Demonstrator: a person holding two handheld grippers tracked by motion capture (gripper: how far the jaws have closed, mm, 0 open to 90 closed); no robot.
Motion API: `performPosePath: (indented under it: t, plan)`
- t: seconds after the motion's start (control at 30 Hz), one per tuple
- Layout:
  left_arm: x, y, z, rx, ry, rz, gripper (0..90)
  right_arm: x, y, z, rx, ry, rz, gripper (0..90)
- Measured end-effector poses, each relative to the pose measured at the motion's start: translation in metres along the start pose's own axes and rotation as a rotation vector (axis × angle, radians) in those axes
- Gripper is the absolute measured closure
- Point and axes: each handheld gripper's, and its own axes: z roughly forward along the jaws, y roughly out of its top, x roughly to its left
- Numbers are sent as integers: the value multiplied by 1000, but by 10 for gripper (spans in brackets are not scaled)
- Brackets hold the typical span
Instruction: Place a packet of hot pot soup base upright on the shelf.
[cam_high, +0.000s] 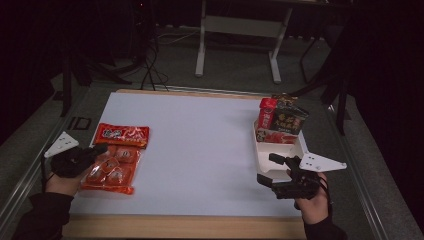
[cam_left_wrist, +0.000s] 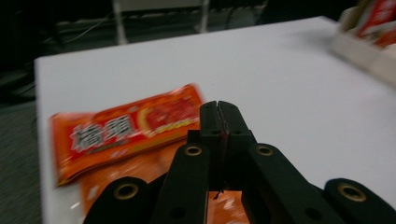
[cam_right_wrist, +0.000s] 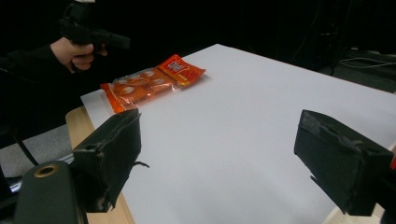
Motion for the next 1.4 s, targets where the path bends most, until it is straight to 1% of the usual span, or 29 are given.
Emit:
performPosePath:
  t: [0.03,0.1,0.13,0.2,0.27,0.3,0.33,0.4,0.43,0.47,0.53,0.6,0.67,0.8,0.83,0.87,0.9,0.93,0.97,1.0,1.03,1.07,1.1,1.13,1.17,1.23,1.27,1.33,1.4]
  plan:
    - [4,-2,1,10,12,-9,897,0,0,0,-3,0,1,147]
    - [10,-7,3,29,48,-12,897,0,0,0,0,-7,-9,147]
    - [13,-10,4,40,55,-28,898,1,0,0,1,-7,-10,147]
    - [19,-15,7,67,82,-34,898,1,-1,1,1,-5,-12,147]
    - [25,-19,11,87,100,-48,900,1,-1,1,4,-8,-17,147]
    - [28,-22,13,96,106,-48,900,1,-1,2,4,-4,-16,147]
    - [30,-23,14,98,111,-45,900,1,-1,2,7,-1,-17,147]
    - [36,-27,17,100,135,-56,900,2,-1,2,7,2,-25,147]
    - [36,-27,17,100,135,-56,900,2,-1,2,7,2,-25,147]
    - [40,-30,19,100,159,-57,900,2,-1,3,5,7,-23,147]
    - [45,-34,23,101,160,-74,900,2,-1,3,7,7,-23,147]
    - [48,-37,26,109,196,-63,900,1,-2,4,5,11,-21,147]
    - [53,-41,31,116,202,-82,900,1,-2,4,11,6,-23,147]
    - [58,-46,38,169,243,-70,900,1,-2,4,6,9,-23,147]
    - [59,-47,40,184,251,-75,900,1,-1,3,4,13,-20,147]
    - [60,-48,41,179,249,-87,900,1,-2,4,5,12,-21,147]
    - [60,-49,42,181,250,-102,900,1,-2,4,6,10,-23,148]
    - [61,-50,44,186,246,-109,900,1,-2,4,6,12,-21,147]
    - [61,-50,46,207,254,-104,900,1,-2,4,6,15,-18,147]
    - [61,-51,48,217,262,-104,900,1,-2,4,7,14,-19,147]
    - [61,-52,50,224,255,-109,900,1,-1,4,7,13,-21,148]
    - [61,-52,52,236,259,-104,900,1,-1,4,6,15,-20,148]
    - [61,-52,53,231,260,-110,900,1,-1,4,7,16,-20,148]
    - [60,-51,54,229,250,-116,900,1,-2,4,9,13,-21,148]
    - [58,-51,55,234,256,-102,900,1,-2,4,9,14,-21,148]
    - [57,-51,55,238,257,-96,900,1,-2,4,8,16,-18,148]
    - [53,-50,56,233,236,-102,900,1,-2,4,7,17,-17,148]
    - [47,-47,59,246,216,-87,900,0,-1,5,9,20,-12,148]
    - [38,-44,63,261,205,-59,900,1,-1,6,13,18,-16,148]
